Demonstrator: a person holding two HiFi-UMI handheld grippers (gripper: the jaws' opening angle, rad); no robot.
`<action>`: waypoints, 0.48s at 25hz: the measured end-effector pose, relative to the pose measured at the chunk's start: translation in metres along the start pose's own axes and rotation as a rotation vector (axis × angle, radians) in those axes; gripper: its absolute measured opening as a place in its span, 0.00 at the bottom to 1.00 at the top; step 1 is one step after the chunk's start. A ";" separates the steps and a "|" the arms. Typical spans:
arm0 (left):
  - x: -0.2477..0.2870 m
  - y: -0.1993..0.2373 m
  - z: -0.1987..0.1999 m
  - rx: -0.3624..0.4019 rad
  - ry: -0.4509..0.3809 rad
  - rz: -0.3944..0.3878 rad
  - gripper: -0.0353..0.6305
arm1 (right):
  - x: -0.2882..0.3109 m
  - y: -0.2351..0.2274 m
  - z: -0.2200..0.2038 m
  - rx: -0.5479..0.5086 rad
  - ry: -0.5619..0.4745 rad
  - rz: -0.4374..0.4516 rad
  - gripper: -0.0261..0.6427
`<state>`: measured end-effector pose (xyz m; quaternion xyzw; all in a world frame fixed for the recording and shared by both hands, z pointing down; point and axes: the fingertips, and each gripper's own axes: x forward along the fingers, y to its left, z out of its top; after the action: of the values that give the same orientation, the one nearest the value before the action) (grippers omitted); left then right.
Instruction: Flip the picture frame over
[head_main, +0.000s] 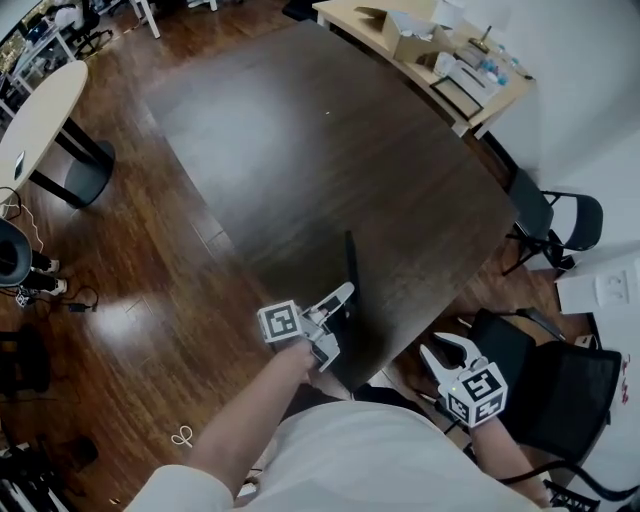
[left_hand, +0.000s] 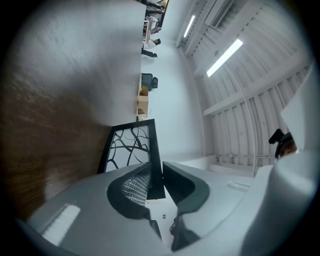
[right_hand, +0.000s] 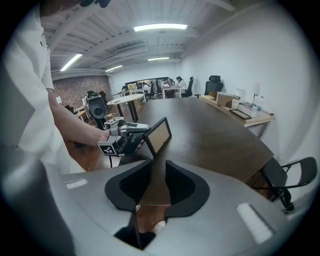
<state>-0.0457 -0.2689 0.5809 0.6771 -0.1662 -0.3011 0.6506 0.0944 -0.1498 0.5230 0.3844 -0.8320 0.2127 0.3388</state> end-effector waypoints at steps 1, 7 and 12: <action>-0.002 0.000 0.001 0.007 0.014 0.001 0.16 | 0.001 0.002 0.002 0.001 0.001 -0.004 0.18; -0.010 0.002 0.004 0.018 0.085 0.007 0.17 | 0.009 0.017 0.007 0.007 0.001 -0.015 0.18; -0.018 0.009 0.009 0.022 0.136 0.036 0.20 | 0.012 0.024 0.010 0.025 -0.003 -0.031 0.18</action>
<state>-0.0641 -0.2657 0.5931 0.7000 -0.1371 -0.2406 0.6583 0.0657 -0.1472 0.5227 0.4018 -0.8238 0.2171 0.3359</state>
